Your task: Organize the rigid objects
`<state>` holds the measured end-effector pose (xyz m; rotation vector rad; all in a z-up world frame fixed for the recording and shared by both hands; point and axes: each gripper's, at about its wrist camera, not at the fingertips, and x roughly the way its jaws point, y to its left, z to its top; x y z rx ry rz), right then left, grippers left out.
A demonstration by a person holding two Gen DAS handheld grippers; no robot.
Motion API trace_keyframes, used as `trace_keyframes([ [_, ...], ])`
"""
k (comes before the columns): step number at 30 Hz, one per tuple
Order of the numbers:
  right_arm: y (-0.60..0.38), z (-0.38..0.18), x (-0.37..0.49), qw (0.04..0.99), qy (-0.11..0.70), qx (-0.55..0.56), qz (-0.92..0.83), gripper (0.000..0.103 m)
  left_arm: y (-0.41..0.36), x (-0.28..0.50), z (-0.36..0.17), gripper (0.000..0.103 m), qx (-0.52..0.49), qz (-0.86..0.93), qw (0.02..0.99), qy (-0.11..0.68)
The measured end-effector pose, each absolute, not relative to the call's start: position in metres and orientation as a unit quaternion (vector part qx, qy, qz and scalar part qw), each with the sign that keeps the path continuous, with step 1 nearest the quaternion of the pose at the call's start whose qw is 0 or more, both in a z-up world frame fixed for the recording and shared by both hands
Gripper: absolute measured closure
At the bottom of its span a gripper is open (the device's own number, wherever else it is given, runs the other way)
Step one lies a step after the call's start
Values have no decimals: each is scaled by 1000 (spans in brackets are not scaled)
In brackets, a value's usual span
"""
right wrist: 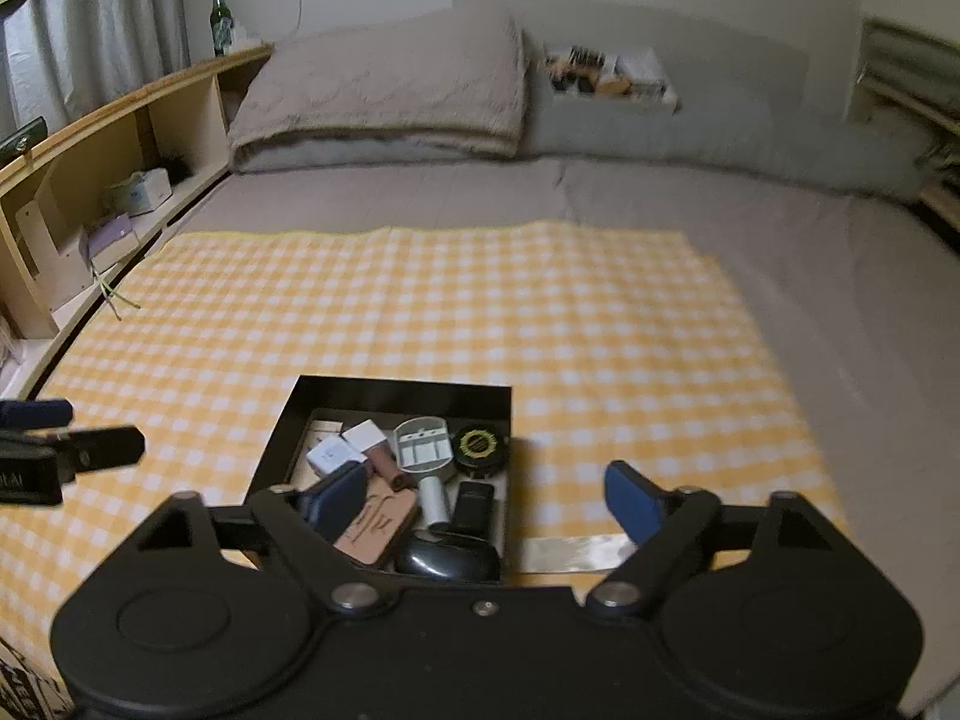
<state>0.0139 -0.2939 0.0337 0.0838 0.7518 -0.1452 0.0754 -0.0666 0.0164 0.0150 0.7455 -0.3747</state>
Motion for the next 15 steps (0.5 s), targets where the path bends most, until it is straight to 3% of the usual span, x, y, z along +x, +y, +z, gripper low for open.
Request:
trace_keyframes([
  [8, -275, 35, -31, 947, 312, 23, -74, 2, -60, 40, 17, 0, 21, -168, 930, 327],
  [15, -260, 30, -50, 959, 275, 5, -72, 0, -56, 15, 11, 0, 32, -167, 938, 303],
])
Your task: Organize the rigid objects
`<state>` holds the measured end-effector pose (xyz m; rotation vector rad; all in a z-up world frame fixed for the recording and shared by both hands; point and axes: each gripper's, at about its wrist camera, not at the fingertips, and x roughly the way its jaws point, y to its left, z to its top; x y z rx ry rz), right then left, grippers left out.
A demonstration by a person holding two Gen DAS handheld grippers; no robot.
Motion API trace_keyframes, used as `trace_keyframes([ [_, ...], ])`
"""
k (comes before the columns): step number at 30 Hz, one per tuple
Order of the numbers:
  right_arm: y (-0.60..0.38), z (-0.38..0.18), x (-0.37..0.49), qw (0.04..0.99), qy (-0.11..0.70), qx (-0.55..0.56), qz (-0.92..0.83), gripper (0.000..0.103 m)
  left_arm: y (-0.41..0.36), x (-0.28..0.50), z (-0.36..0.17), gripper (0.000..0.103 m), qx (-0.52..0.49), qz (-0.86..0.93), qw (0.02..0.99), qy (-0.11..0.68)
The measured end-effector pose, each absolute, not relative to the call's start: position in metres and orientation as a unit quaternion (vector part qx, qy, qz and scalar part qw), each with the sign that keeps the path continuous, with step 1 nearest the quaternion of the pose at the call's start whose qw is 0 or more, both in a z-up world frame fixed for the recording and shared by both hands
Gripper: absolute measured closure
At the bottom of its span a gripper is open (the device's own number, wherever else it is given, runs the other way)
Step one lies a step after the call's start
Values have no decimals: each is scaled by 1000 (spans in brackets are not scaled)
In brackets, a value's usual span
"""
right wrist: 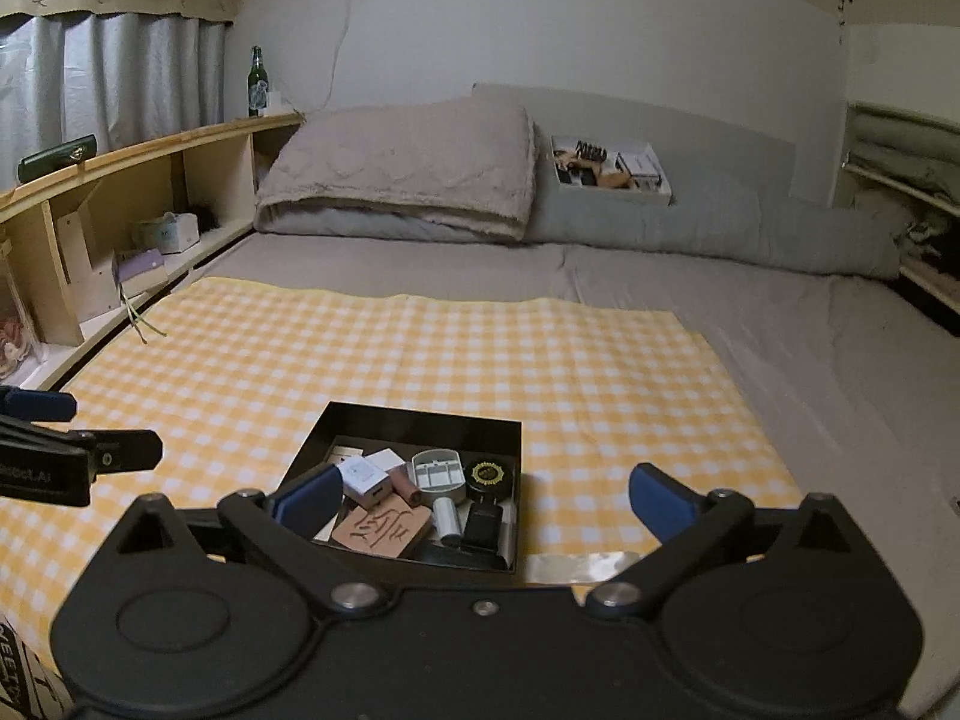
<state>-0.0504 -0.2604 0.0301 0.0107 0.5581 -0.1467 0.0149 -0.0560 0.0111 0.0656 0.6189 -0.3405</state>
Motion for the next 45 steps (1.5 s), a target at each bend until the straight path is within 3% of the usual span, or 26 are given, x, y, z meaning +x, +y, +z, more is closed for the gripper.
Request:
trace_keyframes([
  [45, -250, 20, -61, 962, 261, 16, -71, 0, -47, -4, 6, 0, 46, -153, 948, 274],
])
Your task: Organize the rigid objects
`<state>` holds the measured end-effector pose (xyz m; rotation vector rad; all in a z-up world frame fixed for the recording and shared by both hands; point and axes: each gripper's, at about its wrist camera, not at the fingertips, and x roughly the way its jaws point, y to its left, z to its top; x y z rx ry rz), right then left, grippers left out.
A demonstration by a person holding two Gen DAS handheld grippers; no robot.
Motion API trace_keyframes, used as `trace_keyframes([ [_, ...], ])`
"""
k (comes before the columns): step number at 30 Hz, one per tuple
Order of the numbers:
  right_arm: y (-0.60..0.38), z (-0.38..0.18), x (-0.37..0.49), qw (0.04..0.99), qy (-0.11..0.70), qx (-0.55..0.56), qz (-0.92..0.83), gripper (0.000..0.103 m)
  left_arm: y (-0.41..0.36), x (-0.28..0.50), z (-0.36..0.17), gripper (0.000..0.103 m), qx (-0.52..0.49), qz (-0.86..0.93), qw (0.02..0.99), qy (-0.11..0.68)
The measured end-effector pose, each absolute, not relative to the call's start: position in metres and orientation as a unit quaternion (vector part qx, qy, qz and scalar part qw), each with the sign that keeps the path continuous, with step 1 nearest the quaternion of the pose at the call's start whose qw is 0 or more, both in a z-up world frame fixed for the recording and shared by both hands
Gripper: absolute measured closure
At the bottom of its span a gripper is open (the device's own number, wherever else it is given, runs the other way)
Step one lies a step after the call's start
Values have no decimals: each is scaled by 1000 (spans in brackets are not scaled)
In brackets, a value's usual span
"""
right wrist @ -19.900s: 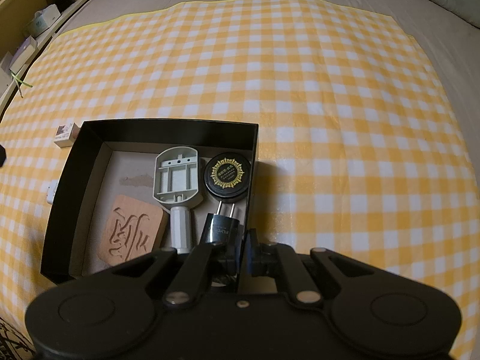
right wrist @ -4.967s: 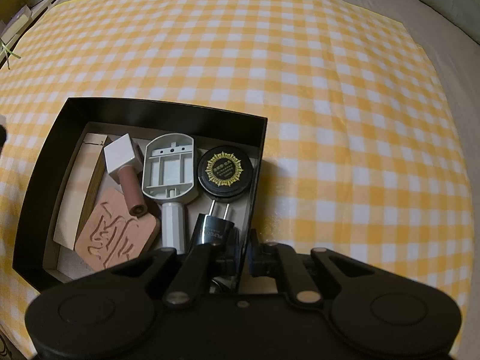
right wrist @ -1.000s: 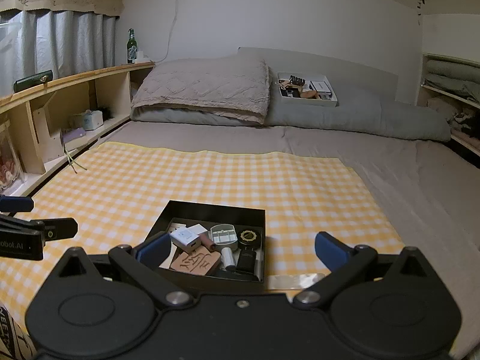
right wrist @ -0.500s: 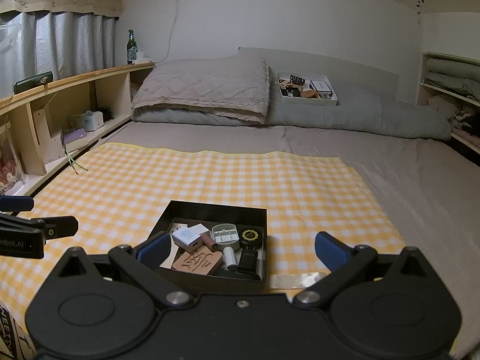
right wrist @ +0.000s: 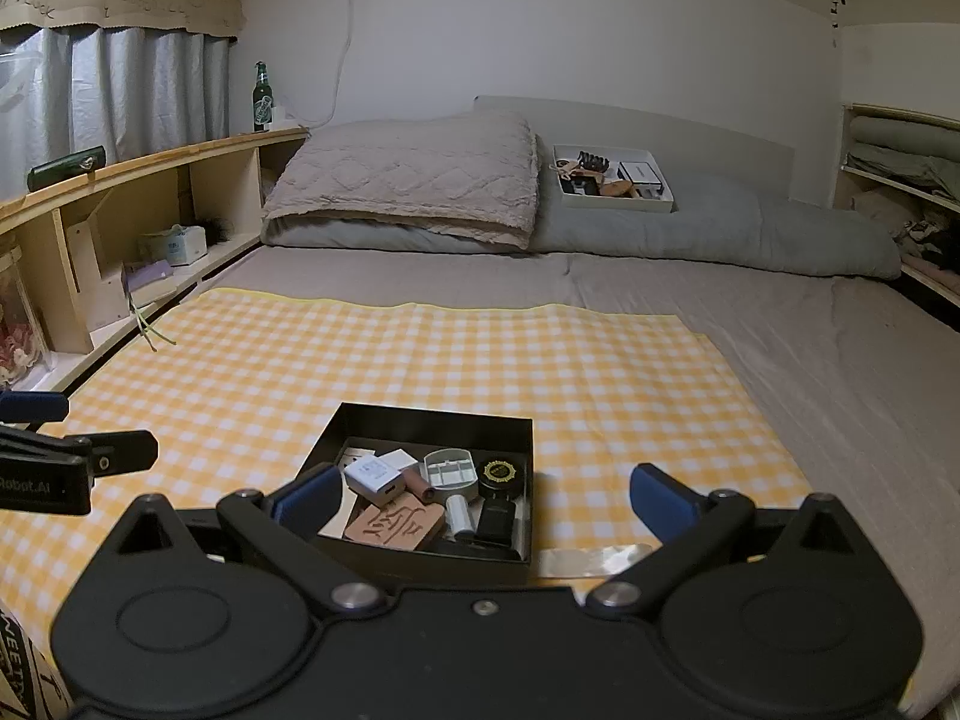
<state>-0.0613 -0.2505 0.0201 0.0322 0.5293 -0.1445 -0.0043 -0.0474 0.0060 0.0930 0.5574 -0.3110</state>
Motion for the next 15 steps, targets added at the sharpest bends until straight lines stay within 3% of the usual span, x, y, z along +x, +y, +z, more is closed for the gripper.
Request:
trace_keyframes([
  [15, -249, 21, -62, 962, 261, 14, -71, 0, -48, -5, 7, 0, 45, -154, 949, 273],
])
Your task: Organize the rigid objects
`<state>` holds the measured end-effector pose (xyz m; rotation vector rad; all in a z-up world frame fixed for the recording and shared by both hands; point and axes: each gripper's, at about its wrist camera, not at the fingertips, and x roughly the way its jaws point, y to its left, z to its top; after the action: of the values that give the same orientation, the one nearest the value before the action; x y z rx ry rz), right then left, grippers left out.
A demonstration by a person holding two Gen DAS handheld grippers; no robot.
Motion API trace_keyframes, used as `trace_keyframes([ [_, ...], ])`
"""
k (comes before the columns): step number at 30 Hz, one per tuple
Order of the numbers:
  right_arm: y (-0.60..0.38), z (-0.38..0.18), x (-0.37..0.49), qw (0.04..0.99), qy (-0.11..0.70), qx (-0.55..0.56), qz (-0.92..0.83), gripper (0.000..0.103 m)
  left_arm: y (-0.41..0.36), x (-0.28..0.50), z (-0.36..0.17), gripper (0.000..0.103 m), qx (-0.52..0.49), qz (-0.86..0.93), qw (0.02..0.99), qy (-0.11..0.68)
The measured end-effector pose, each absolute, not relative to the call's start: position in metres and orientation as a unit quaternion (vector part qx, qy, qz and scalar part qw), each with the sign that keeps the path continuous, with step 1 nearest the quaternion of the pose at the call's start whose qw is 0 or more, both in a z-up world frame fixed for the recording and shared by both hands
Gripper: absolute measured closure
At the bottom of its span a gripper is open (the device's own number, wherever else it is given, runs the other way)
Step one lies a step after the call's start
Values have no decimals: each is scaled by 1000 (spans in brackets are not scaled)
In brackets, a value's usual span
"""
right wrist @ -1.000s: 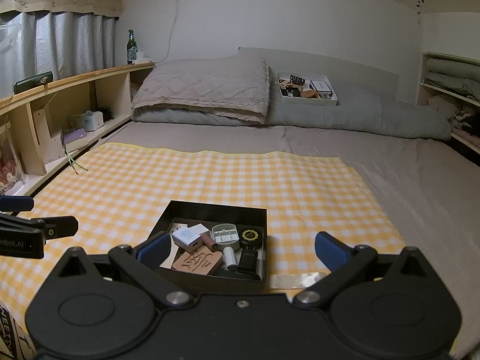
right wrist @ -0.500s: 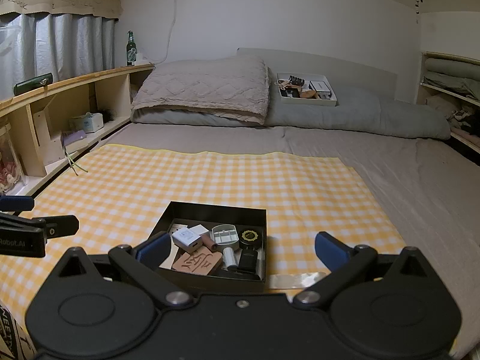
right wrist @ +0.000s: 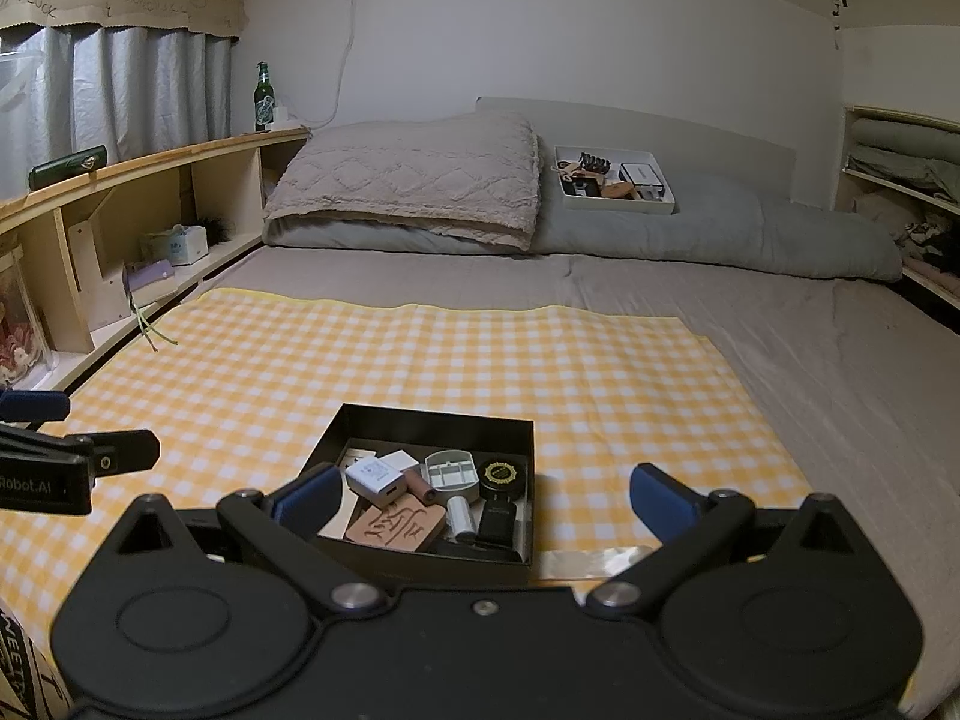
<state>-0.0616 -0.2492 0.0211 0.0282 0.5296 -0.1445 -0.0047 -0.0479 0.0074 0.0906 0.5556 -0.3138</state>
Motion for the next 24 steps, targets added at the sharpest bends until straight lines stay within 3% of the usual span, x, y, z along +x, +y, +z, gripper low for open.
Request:
trace_keyframes([
  [24, -248, 22, -61, 962, 262, 13, -71, 0, -50, -5, 10, 0, 47, -155, 950, 268],
])
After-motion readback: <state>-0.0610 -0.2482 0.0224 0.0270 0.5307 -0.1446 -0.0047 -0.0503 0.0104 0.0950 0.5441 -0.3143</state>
